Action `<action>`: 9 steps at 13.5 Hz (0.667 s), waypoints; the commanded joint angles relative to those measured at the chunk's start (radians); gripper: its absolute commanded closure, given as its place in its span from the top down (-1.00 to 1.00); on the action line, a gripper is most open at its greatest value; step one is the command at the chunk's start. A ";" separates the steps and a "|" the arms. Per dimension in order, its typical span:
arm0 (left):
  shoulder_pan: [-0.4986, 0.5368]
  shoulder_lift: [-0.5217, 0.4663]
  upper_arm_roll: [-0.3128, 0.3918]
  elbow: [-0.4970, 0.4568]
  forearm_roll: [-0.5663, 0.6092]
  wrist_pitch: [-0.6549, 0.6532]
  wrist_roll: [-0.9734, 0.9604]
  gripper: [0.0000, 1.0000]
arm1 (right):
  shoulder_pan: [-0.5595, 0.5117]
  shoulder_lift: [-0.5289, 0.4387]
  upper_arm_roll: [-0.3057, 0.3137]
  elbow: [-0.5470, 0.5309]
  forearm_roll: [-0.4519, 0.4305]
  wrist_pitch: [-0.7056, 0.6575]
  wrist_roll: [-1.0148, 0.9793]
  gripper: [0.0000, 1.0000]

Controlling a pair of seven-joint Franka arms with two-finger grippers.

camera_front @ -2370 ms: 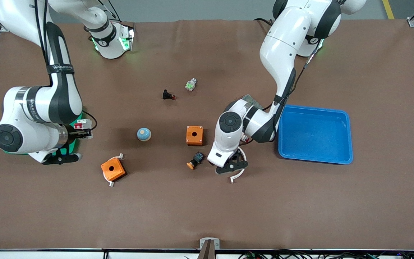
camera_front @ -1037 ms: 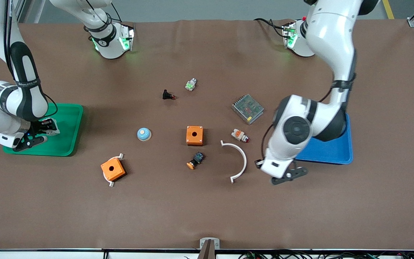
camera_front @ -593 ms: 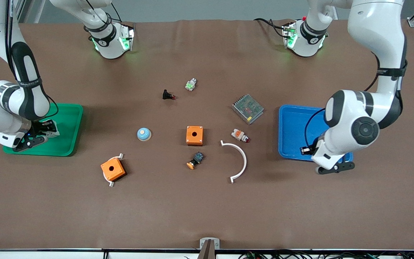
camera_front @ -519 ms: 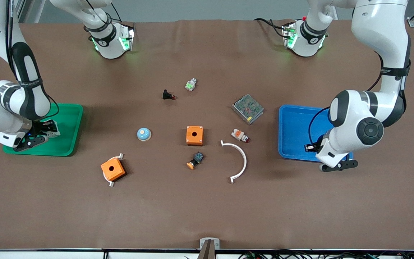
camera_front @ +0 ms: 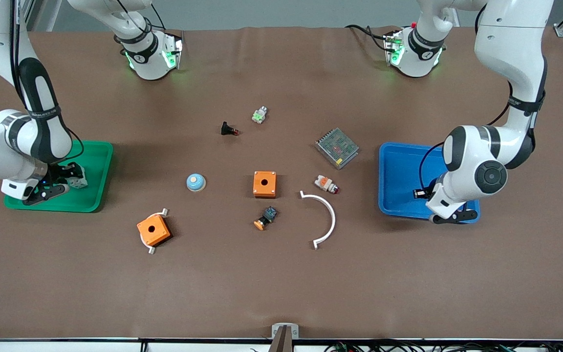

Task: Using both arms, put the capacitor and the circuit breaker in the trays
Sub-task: 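Lower the breaker into the green tray while the left gripper carries the capacitor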

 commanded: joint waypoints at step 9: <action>0.012 -0.070 -0.005 0.119 -0.016 0.004 0.005 0.99 | 0.139 -0.193 0.010 0.435 0.018 -0.570 0.316 1.00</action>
